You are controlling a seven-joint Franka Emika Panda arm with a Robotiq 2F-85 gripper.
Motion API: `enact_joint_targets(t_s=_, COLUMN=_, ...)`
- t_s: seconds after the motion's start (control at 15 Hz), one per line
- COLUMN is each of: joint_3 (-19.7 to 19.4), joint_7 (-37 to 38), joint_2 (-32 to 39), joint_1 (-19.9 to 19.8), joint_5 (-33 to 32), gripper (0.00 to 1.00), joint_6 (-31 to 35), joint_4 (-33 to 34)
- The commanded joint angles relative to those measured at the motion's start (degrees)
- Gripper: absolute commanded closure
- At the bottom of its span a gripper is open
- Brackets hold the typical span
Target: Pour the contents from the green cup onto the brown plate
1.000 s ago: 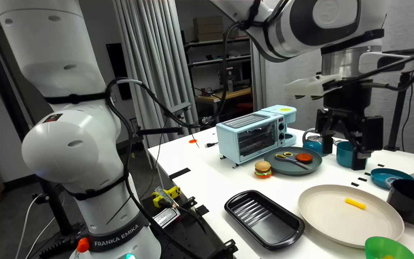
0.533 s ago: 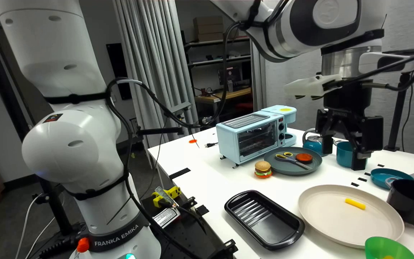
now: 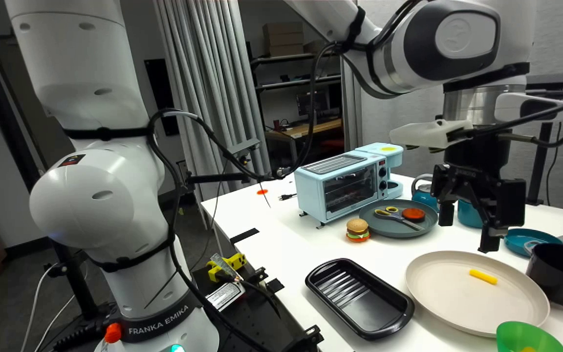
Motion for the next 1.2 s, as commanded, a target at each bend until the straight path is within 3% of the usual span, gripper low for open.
enact_joint_targets(t_s=0.0, joint_3=-1.0, joint_7=-3.8, joint_2=4.0, joint_1=-1.4, joint_5=-2.0, gripper=0.0, joint_6=1.0, joint_4=2.2)
enact_joint_targets(t_s=0.47, joint_3=-2.1, joint_7=-16.1, joint_2=13.0, joint_1=-4.3, joint_5=-3.5, gripper=0.0, joint_6=2.4, joint_4=6.4)
enact_joint_targets(t_s=0.87, joint_3=-0.2, joint_7=-30.2, joint_2=20.4, joint_1=-7.3, joint_5=-2.8, gripper=0.0, joint_6=3.6, joint_4=11.8)
enact_joint_targets(t_s=1.13, joint_3=-0.1, joint_7=-29.5, joint_2=20.4, joint_1=-6.9, joint_5=-2.8, gripper=0.0, joint_6=3.0, joint_4=11.3)
